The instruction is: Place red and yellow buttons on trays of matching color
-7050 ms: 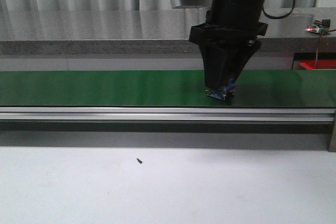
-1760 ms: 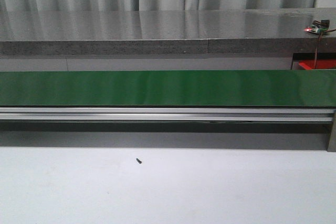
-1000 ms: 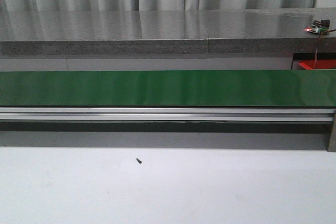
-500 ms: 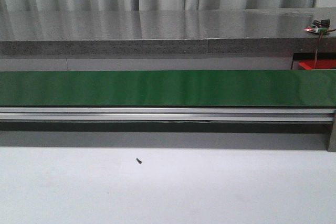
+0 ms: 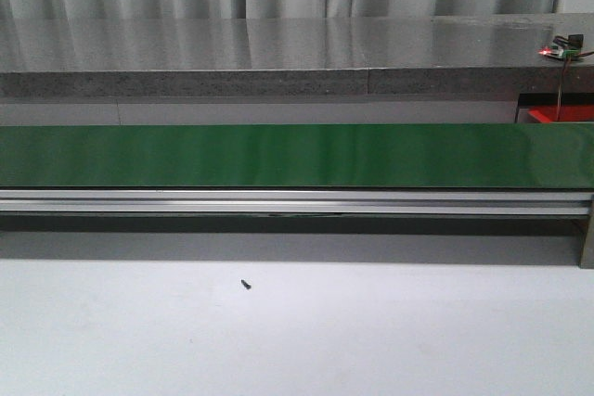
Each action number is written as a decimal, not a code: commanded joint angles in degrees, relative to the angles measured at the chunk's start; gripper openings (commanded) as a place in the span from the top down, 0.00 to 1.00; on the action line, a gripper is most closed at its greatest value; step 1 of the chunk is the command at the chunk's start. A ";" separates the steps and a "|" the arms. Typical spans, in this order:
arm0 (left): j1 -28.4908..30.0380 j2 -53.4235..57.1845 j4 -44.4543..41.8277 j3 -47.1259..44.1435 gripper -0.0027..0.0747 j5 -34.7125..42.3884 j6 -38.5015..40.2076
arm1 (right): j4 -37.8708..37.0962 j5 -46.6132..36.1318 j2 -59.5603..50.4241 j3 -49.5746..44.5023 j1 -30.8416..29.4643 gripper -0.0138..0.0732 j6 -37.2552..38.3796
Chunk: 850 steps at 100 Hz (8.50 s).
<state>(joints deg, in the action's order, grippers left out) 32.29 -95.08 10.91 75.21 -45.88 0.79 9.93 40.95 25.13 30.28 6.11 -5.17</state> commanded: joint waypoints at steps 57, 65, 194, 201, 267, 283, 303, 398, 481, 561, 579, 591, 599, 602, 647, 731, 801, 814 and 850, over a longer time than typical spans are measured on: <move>0.07 -23.18 1.68 32.28 0.35 -12.64 1.33 | 0.57 -3.41 0.23 1.57 -0.01 0.92 -0.09; -0.04 -24.17 2.48 32.91 0.35 -12.79 1.33 | 0.57 -3.41 0.23 1.57 -0.01 0.92 -0.09; 0.07 -21.82 1.23 37.72 0.76 -14.13 0.20 | 0.57 -3.41 0.23 1.57 -0.01 0.92 -0.09; 0.07 -19.90 0.47 37.86 0.76 -15.19 0.20 | 0.57 -3.41 0.23 1.57 -0.01 0.92 -0.09; -14.63 -8.85 -0.23 32.87 0.76 -19.06 -3.23 | 0.57 -3.46 0.23 1.57 -0.01 0.92 -0.09; -18.26 -8.96 -0.23 28.49 0.76 -16.57 -3.23 | 0.57 -3.46 0.23 1.57 -0.01 0.92 -0.09; -19.00 -8.96 -0.03 24.37 0.76 -14.16 -3.23 | 0.57 -3.46 0.23 1.57 -0.01 0.92 -0.09; -19.00 -8.11 1.33 25.69 0.37 -16.42 -4.83 | 0.57 -3.46 0.23 1.57 -0.01 0.92 -0.09; -9.74 -13.00 -5.60 24.79 0.37 -12.71 -0.08 | 0.57 -3.46 0.23 1.57 -0.01 0.92 -0.09; -9.61 -23.59 -7.90 24.79 0.37 -7.81 0.52 | 0.57 -3.46 0.23 1.57 -0.01 0.92 -0.09; -9.61 -23.59 -8.05 24.92 0.51 -6.89 0.52 | 0.57 -3.46 0.23 1.57 -0.01 0.92 -0.09; -9.61 -23.59 -8.05 24.92 0.68 -6.78 0.52 | 0.57 -3.46 0.23 1.57 -0.01 0.92 -0.09; -9.61 -23.59 -8.05 24.92 0.74 -6.87 -0.22 | 0.57 -3.46 0.23 1.57 -0.01 0.92 -0.09; -9.61 -23.36 -8.05 24.92 0.74 -6.88 -0.35 | 0.57 -3.46 0.23 1.57 -0.01 0.92 -0.09; -9.84 -12.86 -4.58 24.92 0.74 -7.48 -2.39 | 0.57 -3.46 0.23 1.57 -0.01 0.92 -0.09; -15.67 -12.26 -2.79 24.92 0.74 -15.06 -6.22 | 0.57 -3.46 0.23 1.57 -0.01 0.92 -0.09; -15.67 -13.22 2.78 25.69 0.28 -14.67 -9.18 | 0.57 -3.46 0.23 1.57 -0.01 0.92 -0.09; -15.67 -12.77 3.15 25.69 0.28 -15.67 -9.18 | 0.57 -3.46 0.23 1.57 -0.01 0.92 -0.09; -15.67 -3.34 7.84 24.50 0.84 -16.49 -15.80 | 0.63 -3.46 0.23 1.57 -0.01 0.92 -0.09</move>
<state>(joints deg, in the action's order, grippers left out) 16.75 -104.03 16.97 98.83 -63.58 -13.64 10.06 41.07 25.13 30.28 6.11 -4.96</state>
